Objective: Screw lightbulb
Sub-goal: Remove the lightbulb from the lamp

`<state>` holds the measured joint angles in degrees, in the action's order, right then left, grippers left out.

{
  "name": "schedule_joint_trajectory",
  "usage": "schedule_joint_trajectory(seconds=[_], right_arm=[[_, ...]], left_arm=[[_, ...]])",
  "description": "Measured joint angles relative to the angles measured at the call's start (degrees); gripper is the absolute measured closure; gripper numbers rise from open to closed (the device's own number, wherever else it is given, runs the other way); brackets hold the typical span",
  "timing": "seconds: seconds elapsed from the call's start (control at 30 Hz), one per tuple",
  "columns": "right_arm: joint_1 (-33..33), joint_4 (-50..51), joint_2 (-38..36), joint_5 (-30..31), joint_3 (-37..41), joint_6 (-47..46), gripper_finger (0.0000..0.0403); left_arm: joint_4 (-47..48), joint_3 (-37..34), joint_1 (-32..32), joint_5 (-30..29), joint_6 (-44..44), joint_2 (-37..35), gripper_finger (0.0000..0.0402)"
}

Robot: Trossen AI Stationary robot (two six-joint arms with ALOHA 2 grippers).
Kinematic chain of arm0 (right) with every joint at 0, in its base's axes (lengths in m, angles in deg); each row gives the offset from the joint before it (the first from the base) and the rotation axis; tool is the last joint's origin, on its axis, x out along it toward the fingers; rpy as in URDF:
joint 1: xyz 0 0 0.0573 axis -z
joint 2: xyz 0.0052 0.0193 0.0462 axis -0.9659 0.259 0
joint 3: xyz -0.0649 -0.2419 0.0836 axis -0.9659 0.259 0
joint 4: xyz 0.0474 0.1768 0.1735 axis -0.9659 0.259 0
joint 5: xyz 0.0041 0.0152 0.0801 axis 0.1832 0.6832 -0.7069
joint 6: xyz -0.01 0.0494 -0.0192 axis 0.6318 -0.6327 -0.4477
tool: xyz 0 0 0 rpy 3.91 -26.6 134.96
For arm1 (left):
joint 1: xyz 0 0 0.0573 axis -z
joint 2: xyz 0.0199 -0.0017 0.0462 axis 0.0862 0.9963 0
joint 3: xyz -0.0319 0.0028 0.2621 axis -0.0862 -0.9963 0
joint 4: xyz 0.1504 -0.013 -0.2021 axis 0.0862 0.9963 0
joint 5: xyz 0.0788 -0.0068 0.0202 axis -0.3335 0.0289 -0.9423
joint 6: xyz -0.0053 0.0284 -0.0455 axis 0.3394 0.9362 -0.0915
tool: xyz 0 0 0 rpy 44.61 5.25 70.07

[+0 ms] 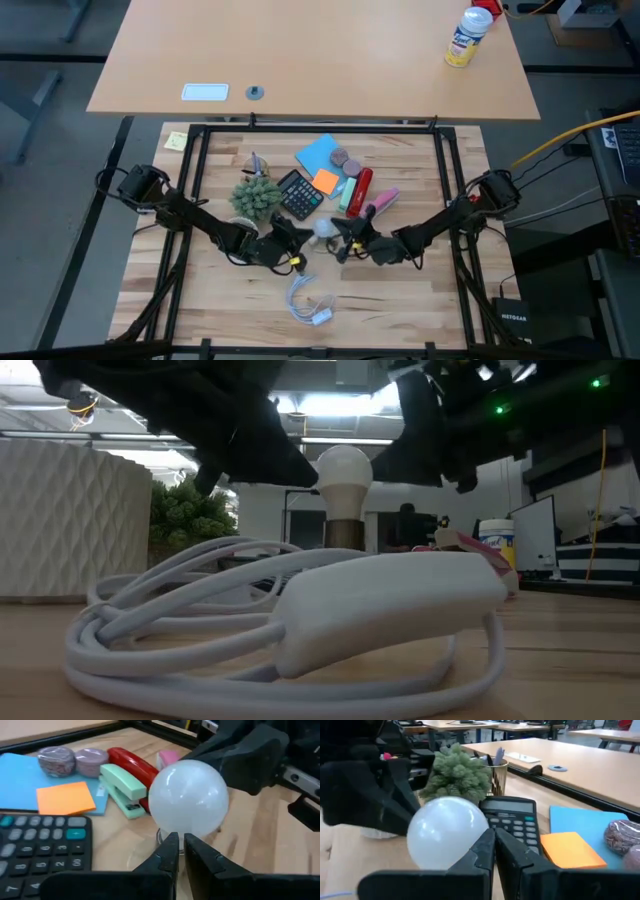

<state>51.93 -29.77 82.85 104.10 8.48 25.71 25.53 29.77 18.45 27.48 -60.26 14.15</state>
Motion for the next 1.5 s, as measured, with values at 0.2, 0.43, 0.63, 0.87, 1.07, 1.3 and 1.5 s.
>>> schedule_joint_trajectory(seconds=[0.2,0.43,0.63,0.87,1.07,1.3,1.5], right_arm=[[1.8,0.7,0.1,-2.0,0.0,1.2,0.0382],[1.3,0.1,-2.5,-1.8,0.0,7.7,0.0382],[-1.5,0.1,-6.6,-1.5,0.0,9.0,0.0382],[-8.0,-0.8,-7.4,-1.7,0.0,7.2,0.0382],[-8.7,-0.4,-4.9,-2.0,0.0,3.8,0.0382],[-4.4,-1.9,0.1,-2.9,0.0,2.2,0.0382],[-1.6,-2.0,0.5,-5.1,0.0,1.2,0.0382]], left_arm=[[0.2,0.0,0.0,-1.2,0.0,0.0,0.038],[0.3,0.0,2.2,-1.8,0.0,0.0,0.038],[0.2,0.0,4.2,-6.7,-0.4,0.0,0.038],[0.3,0.0,4.1,-15.3,-0.3,0.0,0.038],[0.3,0.0,0.7,-16.8,-0.2,0.0,0.038],[0.3,0.0,-3.0,-9.3,-0.2,0.0,0.038],[-0.1,-0.1,-3.1,-6.4,0.2,0.1,0.038]])
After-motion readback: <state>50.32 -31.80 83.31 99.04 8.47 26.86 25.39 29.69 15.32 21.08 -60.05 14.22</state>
